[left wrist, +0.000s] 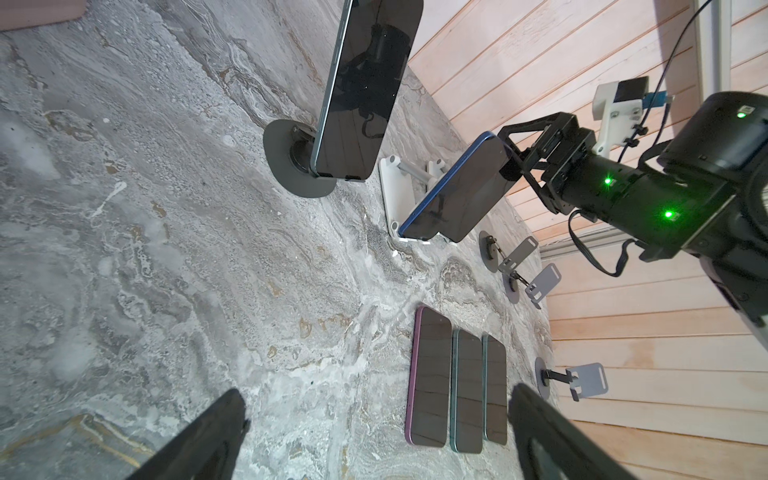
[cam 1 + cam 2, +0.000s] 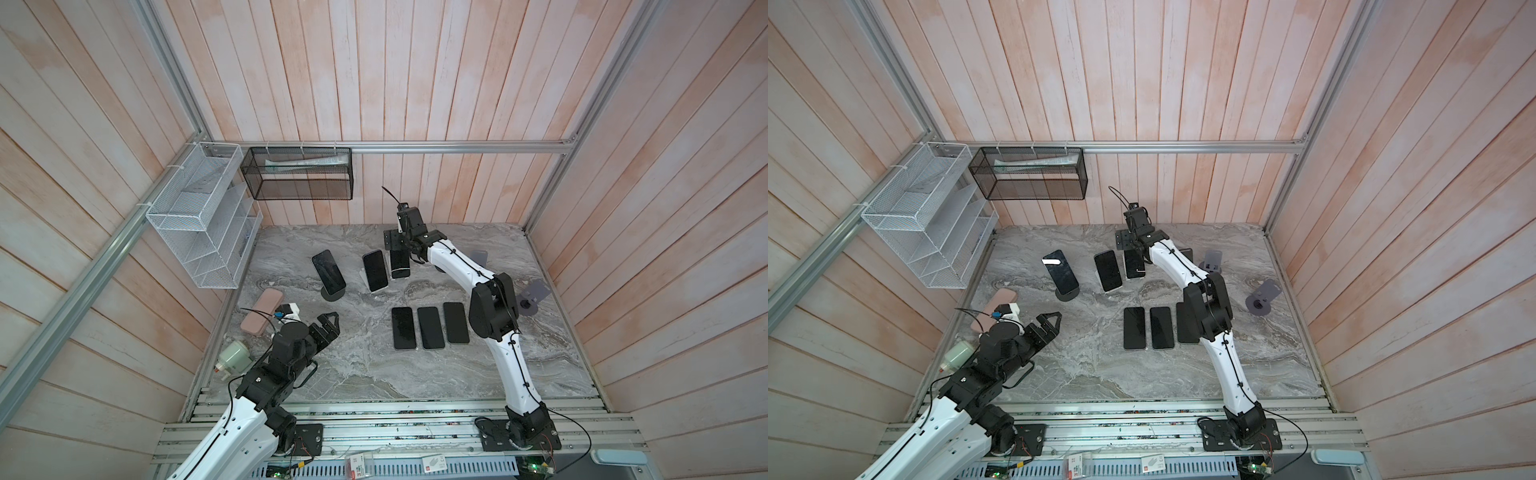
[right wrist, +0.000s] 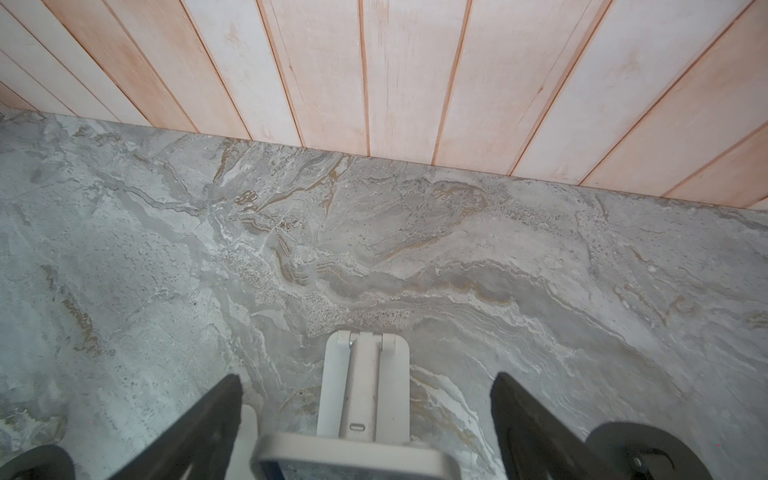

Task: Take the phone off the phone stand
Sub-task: 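Close the right gripper on the phone's top edge and lift it off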

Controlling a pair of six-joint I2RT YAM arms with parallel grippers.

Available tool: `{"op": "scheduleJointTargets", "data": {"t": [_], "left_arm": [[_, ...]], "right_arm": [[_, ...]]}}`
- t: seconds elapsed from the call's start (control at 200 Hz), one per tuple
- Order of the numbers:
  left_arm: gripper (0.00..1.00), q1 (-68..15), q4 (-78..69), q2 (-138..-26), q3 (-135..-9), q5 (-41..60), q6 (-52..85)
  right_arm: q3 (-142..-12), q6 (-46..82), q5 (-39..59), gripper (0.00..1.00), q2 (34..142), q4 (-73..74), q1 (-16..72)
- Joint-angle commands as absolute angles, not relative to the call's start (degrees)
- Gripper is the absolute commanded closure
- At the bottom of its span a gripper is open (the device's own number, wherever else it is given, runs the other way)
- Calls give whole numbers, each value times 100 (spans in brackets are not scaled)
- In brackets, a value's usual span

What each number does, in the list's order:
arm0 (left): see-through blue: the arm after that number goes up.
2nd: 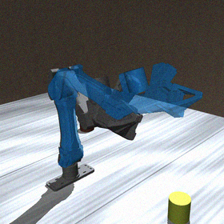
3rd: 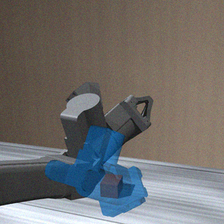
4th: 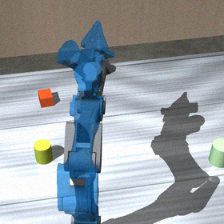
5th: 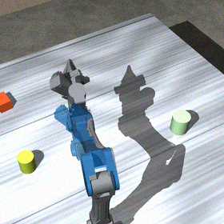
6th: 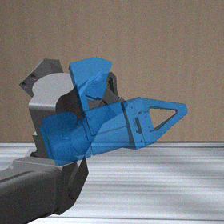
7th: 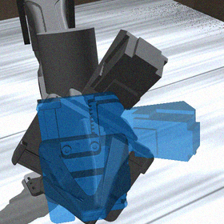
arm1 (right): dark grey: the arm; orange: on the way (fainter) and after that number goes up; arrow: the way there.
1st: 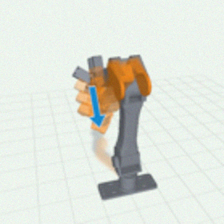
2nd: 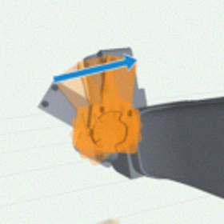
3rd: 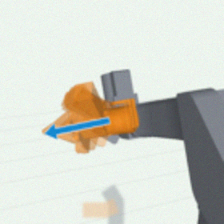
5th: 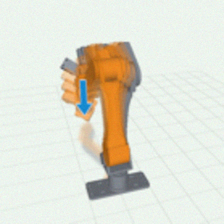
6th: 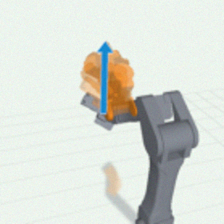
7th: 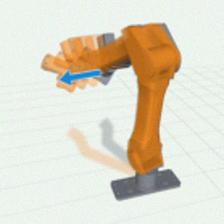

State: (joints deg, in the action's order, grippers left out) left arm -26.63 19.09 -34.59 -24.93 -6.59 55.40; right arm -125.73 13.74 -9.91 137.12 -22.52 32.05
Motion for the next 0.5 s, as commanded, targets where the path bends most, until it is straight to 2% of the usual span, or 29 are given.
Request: {"op": "scheduleJointTargets", "data": {"t": [0.0, 0.495], "left_arm": [[0, -2628, 1935, -3446, -2442, -669, 5397], [0, -2597, 1948, -3416, -2421, -638, 5388]], "right_arm": [[-12644, 1474, -1307, 6, 13847, -2459, 3324], [-12173, 1720, -1514, 11, 13702, -2226, 3382]]}}
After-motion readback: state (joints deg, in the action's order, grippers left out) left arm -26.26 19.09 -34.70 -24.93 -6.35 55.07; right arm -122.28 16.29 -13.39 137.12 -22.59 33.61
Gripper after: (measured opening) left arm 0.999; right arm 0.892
